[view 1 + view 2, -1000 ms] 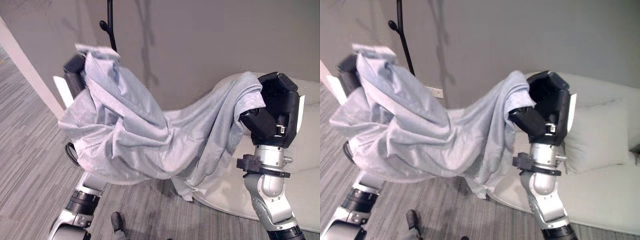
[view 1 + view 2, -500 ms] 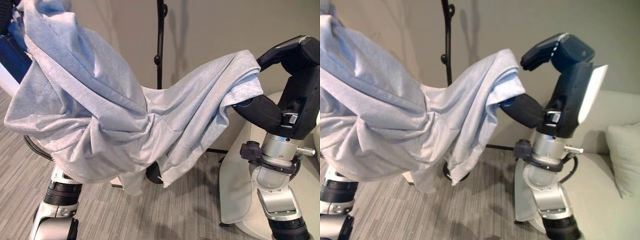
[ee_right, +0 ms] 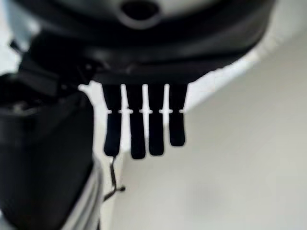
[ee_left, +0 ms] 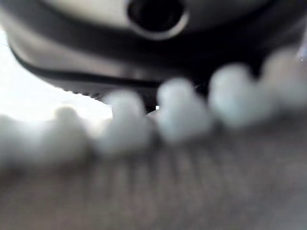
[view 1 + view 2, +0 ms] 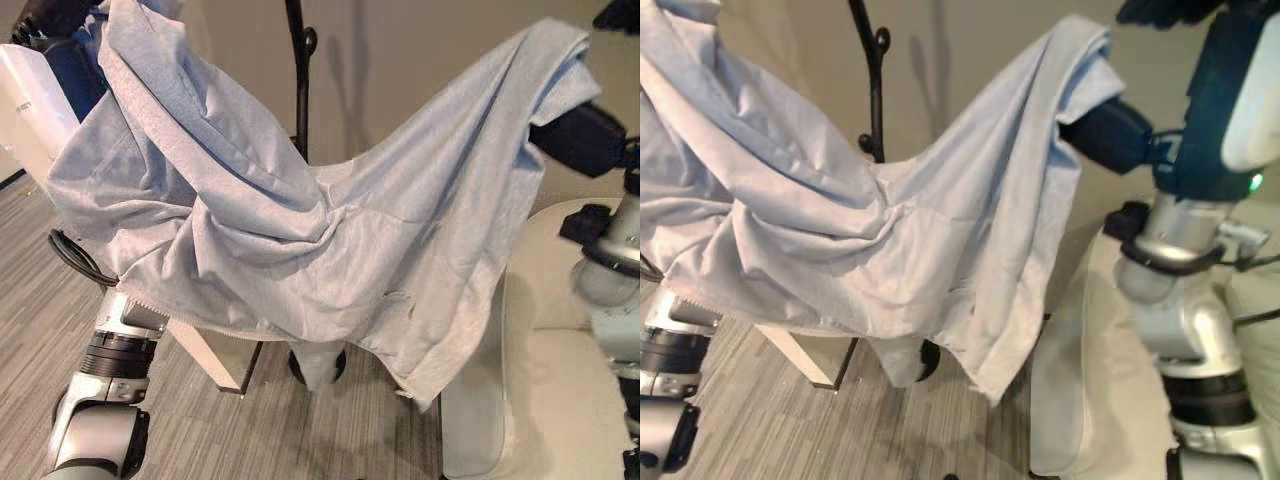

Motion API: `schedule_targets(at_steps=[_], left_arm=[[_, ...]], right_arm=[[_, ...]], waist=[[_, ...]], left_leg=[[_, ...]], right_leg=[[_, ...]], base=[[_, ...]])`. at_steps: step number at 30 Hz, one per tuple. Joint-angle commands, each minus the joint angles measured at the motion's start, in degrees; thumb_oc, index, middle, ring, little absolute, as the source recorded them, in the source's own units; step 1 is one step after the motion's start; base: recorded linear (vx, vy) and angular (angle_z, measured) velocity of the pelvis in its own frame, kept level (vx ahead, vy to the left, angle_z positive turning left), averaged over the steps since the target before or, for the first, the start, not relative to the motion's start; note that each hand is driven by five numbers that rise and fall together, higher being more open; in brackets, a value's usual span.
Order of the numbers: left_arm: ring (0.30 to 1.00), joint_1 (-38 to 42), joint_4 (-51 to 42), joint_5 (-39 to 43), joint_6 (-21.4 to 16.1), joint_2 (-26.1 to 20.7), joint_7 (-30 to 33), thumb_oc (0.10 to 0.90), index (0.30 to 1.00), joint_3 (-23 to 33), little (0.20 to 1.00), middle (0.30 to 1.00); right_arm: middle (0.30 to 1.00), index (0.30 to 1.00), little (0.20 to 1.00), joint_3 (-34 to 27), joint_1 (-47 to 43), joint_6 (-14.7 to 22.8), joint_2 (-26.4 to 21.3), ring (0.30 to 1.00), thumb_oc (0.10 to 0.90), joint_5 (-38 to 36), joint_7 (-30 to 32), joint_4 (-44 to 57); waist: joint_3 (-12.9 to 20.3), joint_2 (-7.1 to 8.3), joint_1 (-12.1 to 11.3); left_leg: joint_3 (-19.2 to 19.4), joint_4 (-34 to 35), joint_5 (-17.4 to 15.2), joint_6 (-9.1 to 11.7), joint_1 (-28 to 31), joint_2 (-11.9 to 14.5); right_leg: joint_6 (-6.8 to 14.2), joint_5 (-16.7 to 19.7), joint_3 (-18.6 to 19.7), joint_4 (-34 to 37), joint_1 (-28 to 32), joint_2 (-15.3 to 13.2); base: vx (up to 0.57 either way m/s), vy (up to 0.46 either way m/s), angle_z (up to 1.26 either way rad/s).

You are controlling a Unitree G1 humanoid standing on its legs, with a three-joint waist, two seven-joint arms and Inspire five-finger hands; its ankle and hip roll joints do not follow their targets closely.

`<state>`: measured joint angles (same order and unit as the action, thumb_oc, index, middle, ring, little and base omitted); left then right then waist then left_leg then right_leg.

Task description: Hang the clothes on the sofa on the clothes rack.

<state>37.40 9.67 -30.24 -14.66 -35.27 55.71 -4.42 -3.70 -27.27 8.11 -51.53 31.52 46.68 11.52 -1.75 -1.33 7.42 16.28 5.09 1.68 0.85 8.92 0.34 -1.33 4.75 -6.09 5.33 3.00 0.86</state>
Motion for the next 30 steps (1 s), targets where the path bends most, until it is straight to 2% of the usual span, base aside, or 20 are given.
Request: schedule_targets(at_steps=[1,2,3,4,5,6,7,9,10,12,13,14,15,17,21,22,27,29,30], left_arm=[[0.3,11.92,5.84,0.9,1.24,-7.87,0.06,0.4,0.3,-3.56,0.3,0.3],[0.3,13.09,7.76,1.12,1.65,-8.79,-0.2,0.4,0.3,-4.29,0.3,0.3],[0.3,13.62,8.18,1.21,1.55,-8.87,-0.09,0.4,0.3,-4.56,0.3,0.3],[0.3,15.04,11.09,1.64,2.29,-11.01,-0.73,0.4,0.3,-5.92,0.3,0.3],[0.3,16.63,13.15,1.93,2.54,-12.08,-1.06,0.4,0.3,-7.5,0.3,0.3],[0.3,17.06,13.47,2.0,2.47,-12.08,-0.98,0.4,0.3,-7.76,0.3,0.3],[0.3,19.32,17.1,2.07,3.55,-14.52,-1.21,0.4,0.3,-9.77,0.3,0.3],[0.3,20.98,19.99,1.15,5.19,-18.04,-1.2,0.4,0.3,-11.88,0.3,0.3],[0.3,21.7,21.15,1.62,5.75,-19.0,-1.14,0.4,0.3,-12.43,0.3,0.3],[0.3,24.55,24.18,1.85,6.53,-23.46,-0.9,0.4,0.3,-14.9,0.3,0.3],[0.3,26.53,27.75,1.93,7.47,-26.71,-1.85,0.4,0.3,-16.8,0.3,0.3],[0.3,27.01,28.24,2.11,7.34,-26.87,-1.79,0.4,0.3,-17.11,0.3,0.3],[0.3,28.79,31.44,3.28,7.72,-29.11,-2.23,0.4,0.3,-18.68,0.3,0.3],[0.3,30.56,34.93,3.85,8.25,-31.85,-2.48,0.4,0.3,-20.87,0.3,0.3],[0.3,30.98,38.46,5.08,9.04,-34.5,-3.79,0.4,0.3,-21.68,0.3,0.3],[0.3,30.78,39.54,5.55,9.23,-35.44,-4.15,0.4,0.3,-21.59,0.3,0.3],[0.3,26.19,44.6,7.07,9.62,-37.38,-5.88,0.4,0.3,-19.15,0.3,0.3],[0.3,20.17,43.19,7.09,9.45,-36.4,-5.97,0.4,0.3,-14.5,0.3,0.3],[0.3,16.89,42.17,7.16,9.3,-35.69,-5.75,0.4,0.3,-11.93,0.3,0.3]], right_arm=[[0.3,0.3,0.3,-0.12,-3.31,-0.69,-2.84,0.3,0.4,2.62,2.56,-0.39],[0.3,0.3,0.3,0.42,-3.9,-0.63,-3.87,0.3,0.4,3.02,2.69,-1.47],[0.3,0.3,0.3,0.53,-4.26,-0.55,-3.9,0.3,0.4,3.01,2.85,-1.81],[0.3,0.3,0.3,1.27,-4.36,-1.2,-7.08,0.3,0.4,3.87,2.91,-4.05],[0.3,0.3,0.3,1.7,-5.06,-1.69,-9.05,0.3,0.4,4.29,3.27,-5.76],[0.3,0.3,0.3,1.78,-5.29,-1.64,-9.1,0.3,0.4,4.26,3.39,-6.04],[0.3,0.3,0.3,2.6,-5.88,-3.02,-12.22,0.3,0.4,5.63,4.01,-9.02],[0.3,0.3,0.3,3.84,-6.94,-4.22,-15.41,0.3,0.4,6.79,4.72,-12.5],[0.3,0.3,0.3,4.92,-8.25,-4.72,-16.06,0.3,0.4,6.7,4.94,-14.39],[0.3,0.3,0.3,8.97,-13.68,-5.7,-20.55,0.3,0.4,5.12,6.13,-21.4],[0.3,0.3,0.3,11.67,-16.79,-6.45,-22.87,0.3,0.4,4.81,5.85,-25.14],[0.3,0.3,0.3,12.84,-18.13,-6.45,-22.78,0.3,0.4,4.7,5.98,-25.72],[0.3,0.3,0.3,14.8,-20.4,-6.87,-23.77,0.3,0.4,3.39,5.59,-28.67],[0.3,0.3,0.3,17.75,-23.22,-7.68,-24.78,0.3,0.4,3.34,5.79,-31.25],[0.3,0.3,0.3,20.89,-26.93,-8.23,-26.1,0.3,0.4,2.43,5.41,-34.48],[0.3,0.3,0.3,21.25,-27.34,-8.52,-26.62,0.3,0.4,2.27,5.49,-35.49],[0.3,0.3,0.3,22.69,-29.61,-8.8,-27.61,0.3,0.4,0.81,4.82,-38.14],[0.3,0.3,0.3,20.65,-27.18,-9.03,-27.32,0.3,0.4,1.35,4.16,-36.31],[0.3,0.3,0.3,19.33,-25.53,-9.16,-27.12,0.3,0.4,1.85,4.06,-35.41]], waist=[[6.13,2.48,0.17],[5.46,2.89,0.07],[5.33,2.94,0.14],[4.71,3.59,-0.23],[4.16,3.82,-0.42],[4.14,3.73,-0.37],[4.04,3.89,-0.62],[4.61,3.99,-1.05],[4.68,4.02,-1.57],[4.32,3.63,-2.65],[4.37,2.79,-2.81],[4.2,2.72,-2.68],[5.51,1.65,-2.45],[6.58,0.95,-2.44],[7.16,0.44,-2.62],[7.59,0.55,-2.82],[7.89,0.64,-3.12],[7.82,0.74,-3.22],[7.57,0.81,-3.23]], left_leg=[[2.35,-5.23,-3.53,2.33,-1.46,2.93],[2.11,-9.23,-2.98,2.87,-3.16,3.51],[1.95,-10.39,-3.45,2.99,-3.82,3.78],[1.01,-16.76,-1.44,3.88,-6.19,5.06],[0.54,-20.4,-0.76,4.18,-8.34,5.98],[0.2,-20.95,-1.22,4.38,-8.63,6.16],[0.51,-20.36,-1.11,4.15,-11.01,6.2],[0.42,-16.09,-2.35,3.67,-12.08,5.4],[-0.18,-13.38,-1.87,3.65,-12.38,4.73],[-2.96,-3.08,3.88,4.61,-14.78,3.81],[-3.9,-0.09,4.81,5.0,-14.77,3.98],[-3.85,-0.09,4.77,5.01,-14.72,4.05],[-3.6,-0.09,4.7,5.08,-13.53,3.94],[-2.7,-0.09,3.97,4.84,-11.96,3.19],[-1.19,-0.09,3.12,4.3,-10.21,2.35],[-1.53,-0.09,2.01,4.25,-9.46,1.81],[-0.49,-0.09,0.04,2.71,-7.54,0.05],[-0.43,-0.09,-0.73,2.06,-7.04,-0.69],[0.31,-0.09,0.02,1.6,-7.32,-0.58]], right_leg=[[5.84,-6.86,-0.25,-1.42,4.78,-2.68],[5.36,-7.13,-0.12,-1.7,5.1,-2.59],[5.24,-7.15,-0.21,-1.75,4.97,-2.5],[4.68,-8.09,0.45,-1.99,6.1,-2.49],[4.17,-8.48,0.05,-1.99,6.54,-2.42],[4.18,-8.64,0.03,-1.99,6.56,-2.26],[4.43,-8.83,-0.7,-1.54,7.14,-2.65],[5.08,-8.52,-0.87,-0.9,7.39,-3.36],[5.41,-8.5,-0.77,-0.53,7.5,-3.54],[5.78,-8.32,-0.99,-0.33,7.78,-3.63],[5.87,-8.67,-0.56,-0.43,8.31,-3.32],[5.86,-8.66,-0.49,-0.48,8.3,-3.27],[6.45,-9.43,-0.22,-0.43,9.64,-3.42],[6.9,-9.63,0.07,-0.53,10.52,-4.28],[7.44,-9.31,0.79,-1.5,10.78,-5.38],[7.88,-9.19,1.18,-1.94,11.04,-5.93],[9.47,-6.4,1.52,-4.02,10.94,-7.62],[10.07,-5.09,1.52,-4.85,10.91,-8.11],[9.93,-4.35,1.09,-4.95,10.62,-8.01]], base=[[0.1,-0.228,-0.05],[0.03,-0.133,-0.04],[0.12,-0.184,-0.09],[0.13,-0.178,-0.17],[0.14,-0.171,-0.16],[0.1,-0.093,-0.15],[0.13,-0.03,-0.02],[0.18,0.011,0.04],[0.16,0.052,-0.04],[0.18,0.062,-0.16],[0.17,0.051,-0.18],[0.32,0.101,-0.43],[0.32,0.123,-0.46],[0.31,0.139,-0.31],[0.22,0.119,-0.25],[0.19,0.088,-0.11],[0.21,0.131,0.03],[0.14,0.087,0.07],[0.1,0.04,-0.07]])
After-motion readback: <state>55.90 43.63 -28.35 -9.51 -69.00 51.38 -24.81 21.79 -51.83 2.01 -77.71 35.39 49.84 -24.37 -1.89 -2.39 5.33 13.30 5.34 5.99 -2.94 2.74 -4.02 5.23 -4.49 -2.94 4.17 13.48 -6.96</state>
